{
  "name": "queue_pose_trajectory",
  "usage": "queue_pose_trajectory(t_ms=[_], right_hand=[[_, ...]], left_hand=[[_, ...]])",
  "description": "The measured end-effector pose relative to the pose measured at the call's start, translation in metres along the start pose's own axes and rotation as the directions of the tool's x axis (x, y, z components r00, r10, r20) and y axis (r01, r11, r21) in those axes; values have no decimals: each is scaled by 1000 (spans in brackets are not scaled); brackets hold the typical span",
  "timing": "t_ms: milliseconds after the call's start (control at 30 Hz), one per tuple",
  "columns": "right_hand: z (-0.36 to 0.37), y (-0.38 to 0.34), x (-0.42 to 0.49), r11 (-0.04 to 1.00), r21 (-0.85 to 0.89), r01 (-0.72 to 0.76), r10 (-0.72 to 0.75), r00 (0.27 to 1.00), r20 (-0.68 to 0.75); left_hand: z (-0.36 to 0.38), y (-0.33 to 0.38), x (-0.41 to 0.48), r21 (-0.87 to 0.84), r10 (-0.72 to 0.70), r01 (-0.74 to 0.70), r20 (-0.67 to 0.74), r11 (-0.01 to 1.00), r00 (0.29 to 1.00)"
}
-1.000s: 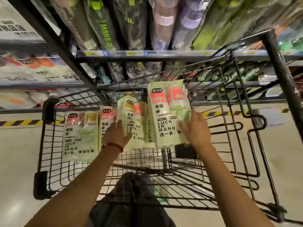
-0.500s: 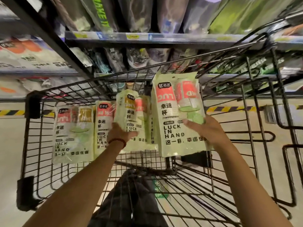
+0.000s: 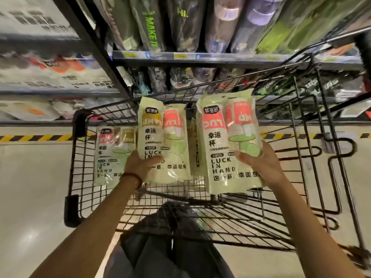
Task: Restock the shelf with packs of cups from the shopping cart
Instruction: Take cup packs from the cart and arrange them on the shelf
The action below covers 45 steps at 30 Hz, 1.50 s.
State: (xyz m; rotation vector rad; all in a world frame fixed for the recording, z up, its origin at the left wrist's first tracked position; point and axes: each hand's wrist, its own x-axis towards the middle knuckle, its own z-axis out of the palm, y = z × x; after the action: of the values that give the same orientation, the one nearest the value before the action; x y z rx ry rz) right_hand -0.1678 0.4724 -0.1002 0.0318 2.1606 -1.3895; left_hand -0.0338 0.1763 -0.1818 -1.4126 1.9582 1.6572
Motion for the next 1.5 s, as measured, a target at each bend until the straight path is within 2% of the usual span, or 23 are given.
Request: queue_pose_trajectory(t_ms=[267, 467, 733, 933, 1100, 1300, 1500], right_hand=[[45, -31, -95, 993, -66, 99, -113, 955, -274], [75, -26, -153, 990, -17, 138, -135, 926, -351], [90, 7, -200, 982, 61, 177, -155, 953, -261], [92, 15, -214, 985, 2, 173, -171, 975, -140], [120, 2, -225, 977, -14, 213, -213, 976, -36], [191, -33, -230, 957, 22, 289, -290, 954, 72], [316, -85, -237, 933, 25, 360, -359, 917, 174]], left_hand=[[-78, 32, -79, -212, 313, -292, 69, 932, 947], [-118, 5, -128, -268, 395, -363, 76, 892, 916], [-135, -61, -198, -318, 378, -382, -77, 868, 923], [-139, -108, -249, -376, 252, -338, -261, 863, 932], [-162, -140, -274, -368, 209, -331, -333, 869, 919], [-217, -183, -281, -404, 181, -371, -434, 836, 882], [-322, -215, -278, -413, 177, -427, -519, 804, 836]])
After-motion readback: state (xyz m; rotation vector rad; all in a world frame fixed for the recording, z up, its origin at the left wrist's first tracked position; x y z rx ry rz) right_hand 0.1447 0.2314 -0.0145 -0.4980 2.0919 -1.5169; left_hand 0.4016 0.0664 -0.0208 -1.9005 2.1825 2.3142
